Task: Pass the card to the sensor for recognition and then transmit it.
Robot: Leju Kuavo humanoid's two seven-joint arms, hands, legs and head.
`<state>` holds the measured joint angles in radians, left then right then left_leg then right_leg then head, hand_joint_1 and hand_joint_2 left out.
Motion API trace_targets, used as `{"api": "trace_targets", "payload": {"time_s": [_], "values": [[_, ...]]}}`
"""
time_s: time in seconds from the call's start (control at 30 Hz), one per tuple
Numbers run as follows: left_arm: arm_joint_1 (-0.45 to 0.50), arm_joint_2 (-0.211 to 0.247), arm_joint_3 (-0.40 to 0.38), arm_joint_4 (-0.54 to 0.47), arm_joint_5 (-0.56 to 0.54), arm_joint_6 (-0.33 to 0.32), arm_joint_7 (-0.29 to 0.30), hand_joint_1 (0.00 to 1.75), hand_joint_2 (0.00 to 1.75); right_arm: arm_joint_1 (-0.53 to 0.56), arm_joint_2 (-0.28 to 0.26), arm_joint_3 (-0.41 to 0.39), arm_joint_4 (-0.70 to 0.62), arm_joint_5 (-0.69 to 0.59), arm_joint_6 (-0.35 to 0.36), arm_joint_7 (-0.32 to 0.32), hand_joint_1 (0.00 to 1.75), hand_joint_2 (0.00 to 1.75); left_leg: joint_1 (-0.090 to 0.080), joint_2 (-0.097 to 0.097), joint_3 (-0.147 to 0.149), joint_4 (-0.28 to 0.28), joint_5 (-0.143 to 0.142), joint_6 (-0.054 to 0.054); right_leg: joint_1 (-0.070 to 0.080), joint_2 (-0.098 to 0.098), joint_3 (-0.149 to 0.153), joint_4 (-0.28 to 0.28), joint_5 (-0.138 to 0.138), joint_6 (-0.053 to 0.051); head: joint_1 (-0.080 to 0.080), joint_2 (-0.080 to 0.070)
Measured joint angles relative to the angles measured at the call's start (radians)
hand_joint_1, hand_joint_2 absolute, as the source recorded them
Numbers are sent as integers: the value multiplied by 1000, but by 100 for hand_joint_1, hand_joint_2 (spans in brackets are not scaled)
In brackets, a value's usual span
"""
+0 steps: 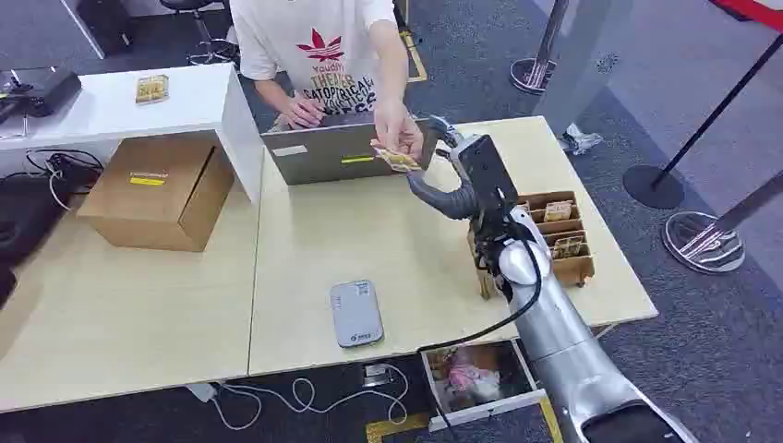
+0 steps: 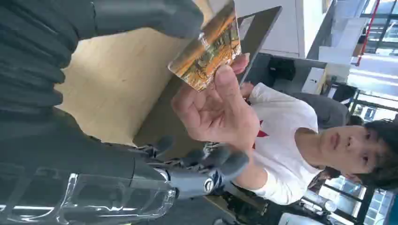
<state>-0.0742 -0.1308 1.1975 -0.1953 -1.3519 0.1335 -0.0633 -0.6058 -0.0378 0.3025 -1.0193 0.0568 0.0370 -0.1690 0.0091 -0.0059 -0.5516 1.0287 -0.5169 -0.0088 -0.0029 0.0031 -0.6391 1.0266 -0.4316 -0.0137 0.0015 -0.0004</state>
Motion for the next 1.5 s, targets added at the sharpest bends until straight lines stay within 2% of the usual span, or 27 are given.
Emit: {"api": "trace_targets", "payload": {"time_s": [0.37, 0.53, 0.63, 0.7, 1.13, 1.5], "values": [[0, 0, 0, 0, 0, -3, -3, 0, 0, 0, 0, -9, 1, 1, 0, 0, 159, 175, 0, 0, 0, 0, 0, 0, 0, 0, 0, 0, 0, 0, 0, 0], [0, 0, 0, 0, 0, -3, -7, 0, 0, -3, 0, -11, 1, 2, -1, 0, 152, 175, 0, 0, 0, 0, 0, 0, 0, 0, 0, 0, 0, 0, 0, 0], [0, 0, 0, 0, 0, -3, -7, 0, 0, -3, 0, -12, 1, 2, 2, 0, 140, 175, 0, 0, 0, 0, 0, 0, 0, 0, 0, 0, 0, 0, 0, 0], [0, 0, 0, 0, 0, -3, -7, 0, 0, -3, 0, -12, 2, 2, 2, 0, 175, 175, 0, 0, 0, 0, 0, 0, 0, 0, 0, 0, 0, 0, 0, 0], [0, 0, 0, 0, 3, -2, -7, 0, 0, -5, 0, -12, 3, 0, 8, 0, 175, 175, 0, 0, 0, 0, 0, 0, 0, 0, 0, 0, 0, 0, 0, 0], [0, 0, 0, 0, 5, -5, -7, 0, 0, 8, 1, 2, 38, -19, 76, 18, 175, 175, 0, 0, 0, 0, 0, 0, 0, 0, 0, 0, 0, 0, 0, 0]]}}
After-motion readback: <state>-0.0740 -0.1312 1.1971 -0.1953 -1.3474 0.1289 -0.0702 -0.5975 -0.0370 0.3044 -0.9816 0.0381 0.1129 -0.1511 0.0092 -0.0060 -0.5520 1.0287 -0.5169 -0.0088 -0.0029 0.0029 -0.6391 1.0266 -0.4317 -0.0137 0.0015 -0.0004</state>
